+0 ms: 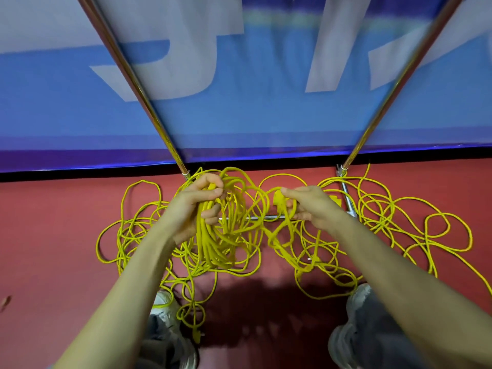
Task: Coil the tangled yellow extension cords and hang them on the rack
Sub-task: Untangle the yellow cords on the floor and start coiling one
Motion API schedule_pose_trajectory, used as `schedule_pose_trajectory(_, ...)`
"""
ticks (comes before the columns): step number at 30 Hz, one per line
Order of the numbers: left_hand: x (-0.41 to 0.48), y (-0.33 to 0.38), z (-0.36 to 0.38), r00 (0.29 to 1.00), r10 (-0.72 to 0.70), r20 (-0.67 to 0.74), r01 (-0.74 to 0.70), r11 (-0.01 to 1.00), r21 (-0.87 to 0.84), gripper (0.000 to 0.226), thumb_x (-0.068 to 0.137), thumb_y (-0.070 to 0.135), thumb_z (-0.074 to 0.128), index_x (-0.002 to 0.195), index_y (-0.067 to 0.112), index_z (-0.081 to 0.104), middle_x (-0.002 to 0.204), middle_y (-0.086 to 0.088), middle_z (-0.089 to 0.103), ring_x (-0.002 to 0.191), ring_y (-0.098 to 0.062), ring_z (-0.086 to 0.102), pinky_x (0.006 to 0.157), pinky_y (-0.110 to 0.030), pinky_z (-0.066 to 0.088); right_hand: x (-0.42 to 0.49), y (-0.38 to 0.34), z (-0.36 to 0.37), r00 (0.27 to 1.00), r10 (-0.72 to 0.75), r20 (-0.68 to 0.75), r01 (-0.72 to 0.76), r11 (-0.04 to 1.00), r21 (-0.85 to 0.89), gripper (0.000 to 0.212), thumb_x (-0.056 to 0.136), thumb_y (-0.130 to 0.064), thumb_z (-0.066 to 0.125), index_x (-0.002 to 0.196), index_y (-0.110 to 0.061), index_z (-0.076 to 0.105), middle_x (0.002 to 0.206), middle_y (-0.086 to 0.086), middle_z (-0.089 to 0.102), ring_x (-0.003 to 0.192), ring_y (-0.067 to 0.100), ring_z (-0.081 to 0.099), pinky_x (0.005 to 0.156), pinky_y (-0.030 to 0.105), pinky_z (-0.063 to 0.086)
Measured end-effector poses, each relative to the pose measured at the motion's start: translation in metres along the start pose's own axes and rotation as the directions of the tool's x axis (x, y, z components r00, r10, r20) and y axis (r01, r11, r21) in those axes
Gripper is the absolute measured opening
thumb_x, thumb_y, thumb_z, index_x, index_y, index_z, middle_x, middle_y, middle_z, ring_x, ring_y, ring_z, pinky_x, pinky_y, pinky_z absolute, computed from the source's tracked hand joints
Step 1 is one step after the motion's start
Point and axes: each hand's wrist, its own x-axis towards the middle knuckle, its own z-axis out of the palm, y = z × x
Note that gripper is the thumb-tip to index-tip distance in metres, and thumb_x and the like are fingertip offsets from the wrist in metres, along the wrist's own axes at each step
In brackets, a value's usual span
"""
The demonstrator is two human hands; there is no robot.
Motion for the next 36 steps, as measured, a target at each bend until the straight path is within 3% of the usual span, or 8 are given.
schedule_pose_trajectory(5,0.011,-0.023,0.007,0.986,0.108,-0.129,-0.066,0.955,0.288,0.018,0.092,-0.004,0.050,0.087,0.013,0.050,0.053,0.006,0.044,0.037,-0.009,0.034,0.038,-0.018,0.030,-0.021,-0.018,0.021,0.989,0.054,0.136,-0.078,0.981,0.179,0.007,0.094,-0.017,0.056,0.092,-0.010,0.055,0.075,0.006,0.061,0.048,0.013,0.058,0.043,0.019,0.047)
schedule_pose_trajectory(9,0.009,-0.033,0.017,0.975,0.158,-0.158,-0.068,0.883,0.464,0.010,0.091,0.015,0.064,0.082,0.018,0.062,0.052,0.009,0.044,0.045,-0.012,0.034,0.043,-0.020,0.029,-0.033,-0.027,0.034,0.971,-0.018,0.239,-0.053,0.957,0.284,0.014,0.091,-0.008,0.055,0.105,-0.007,0.056,0.082,0.006,0.061,0.057,0.019,0.062,0.049,0.025,0.052)
schedule_pose_trajectory(14,0.007,-0.034,0.026,0.922,0.205,-0.330,-0.060,0.914,0.401,0.024,0.089,0.030,0.066,0.077,0.010,0.068,0.046,0.006,0.042,0.043,-0.012,0.035,0.039,-0.015,0.031,-0.037,-0.038,0.031,0.967,-0.127,0.220,0.043,0.935,0.352,0.030,0.089,-0.007,0.058,0.118,-0.008,0.057,0.075,0.000,0.055,0.054,0.010,0.053,0.046,0.018,0.039)
schedule_pose_trajectory(17,0.008,-0.039,0.027,0.877,0.219,-0.428,-0.052,0.928,0.369,0.036,0.093,0.033,0.062,0.080,0.000,0.068,0.061,-0.011,0.040,0.043,-0.010,0.033,0.037,-0.014,0.031,-0.036,-0.041,0.026,0.980,-0.149,0.136,0.068,0.878,0.475,0.026,0.090,0.001,0.048,0.114,-0.006,0.058,0.077,-0.001,0.059,0.048,0.006,0.048,0.041,0.016,0.034)
schedule_pose_trajectory(22,0.012,-0.050,0.028,0.813,0.271,-0.516,-0.072,0.925,0.374,0.022,0.093,0.032,0.062,0.077,0.017,0.066,0.054,0.003,0.043,0.044,-0.008,0.037,0.045,-0.022,0.034,-0.034,-0.045,0.020,0.972,-0.137,0.192,-0.013,0.781,0.624,0.031,0.093,-0.003,0.036,0.116,-0.006,0.055,0.077,-0.003,0.056,0.042,0.002,0.039,0.037,0.013,0.024)
schedule_pose_trajectory(26,0.008,-0.055,0.037,0.846,0.217,-0.487,-0.060,0.946,0.317,0.020,0.086,0.035,0.070,0.077,0.018,0.065,0.054,0.009,0.046,0.050,-0.007,0.043,0.047,-0.017,0.037,-0.035,-0.040,0.028,0.972,-0.131,0.196,-0.037,0.737,0.675,0.032,0.094,-0.006,0.035,0.116,-0.008,0.057,0.067,-0.008,0.052,0.042,0.002,0.037,0.052,0.017,0.020)
schedule_pose_trajectory(30,0.001,-0.056,0.050,0.916,0.188,-0.354,-0.120,0.971,0.205,0.014,0.084,0.021,0.072,0.078,0.011,0.065,0.052,0.009,0.055,0.046,-0.006,0.050,0.044,-0.016,0.042,-0.034,-0.038,0.037,0.965,-0.161,0.205,-0.047,0.666,0.744,0.037,0.095,-0.007,0.036,0.129,-0.006,0.050,0.072,-0.006,0.049,0.045,0.002,0.038,0.043,0.014,0.026)
schedule_pose_trajectory(36,0.003,-0.055,0.046,0.962,0.187,-0.199,-0.113,0.937,0.331,0.010,0.079,0.022,0.075,0.074,0.017,0.068,0.056,0.005,0.056,0.049,-0.008,0.047,0.050,-0.018,0.039,-0.029,-0.036,0.035,0.972,-0.126,0.198,-0.054,0.701,0.711,0.028,0.097,-0.008,0.034,0.120,-0.008,0.051,0.057,-0.006,0.048,0.040,0.004,0.038,0.045,0.016,0.029)
